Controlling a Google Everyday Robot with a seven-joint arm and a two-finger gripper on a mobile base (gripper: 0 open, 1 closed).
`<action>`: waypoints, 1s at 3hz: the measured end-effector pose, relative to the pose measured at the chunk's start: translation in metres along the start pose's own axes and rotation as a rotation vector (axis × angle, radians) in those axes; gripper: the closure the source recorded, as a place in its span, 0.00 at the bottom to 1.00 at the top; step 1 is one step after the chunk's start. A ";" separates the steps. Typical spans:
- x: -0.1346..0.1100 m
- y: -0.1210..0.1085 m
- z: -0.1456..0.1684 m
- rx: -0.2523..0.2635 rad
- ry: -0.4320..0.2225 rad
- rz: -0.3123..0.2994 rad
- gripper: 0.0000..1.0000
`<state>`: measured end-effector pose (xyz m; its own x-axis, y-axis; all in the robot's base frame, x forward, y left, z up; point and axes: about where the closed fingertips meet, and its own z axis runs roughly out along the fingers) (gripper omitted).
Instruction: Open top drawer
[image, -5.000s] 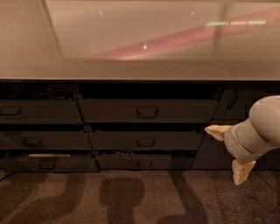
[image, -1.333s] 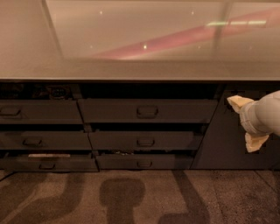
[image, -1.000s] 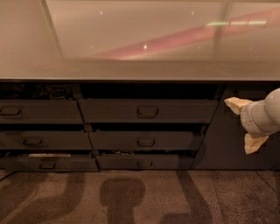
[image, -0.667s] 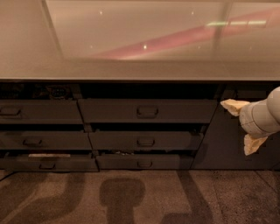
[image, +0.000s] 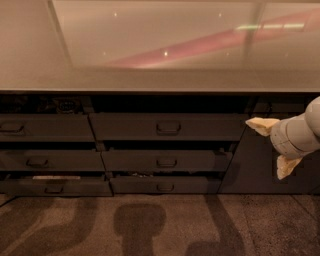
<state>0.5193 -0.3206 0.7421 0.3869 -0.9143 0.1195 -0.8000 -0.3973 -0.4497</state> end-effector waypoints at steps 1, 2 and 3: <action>0.000 0.000 0.000 0.000 0.000 0.000 0.00; 0.022 -0.022 0.009 0.081 0.026 0.045 0.00; 0.061 -0.059 0.043 0.127 0.024 0.088 0.00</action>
Offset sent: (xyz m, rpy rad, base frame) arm 0.0868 -0.0359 0.0191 0.0893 -0.2417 -0.1265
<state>0.6100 -0.3492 0.7375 0.3056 -0.9474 0.0951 -0.7653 -0.3038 -0.5675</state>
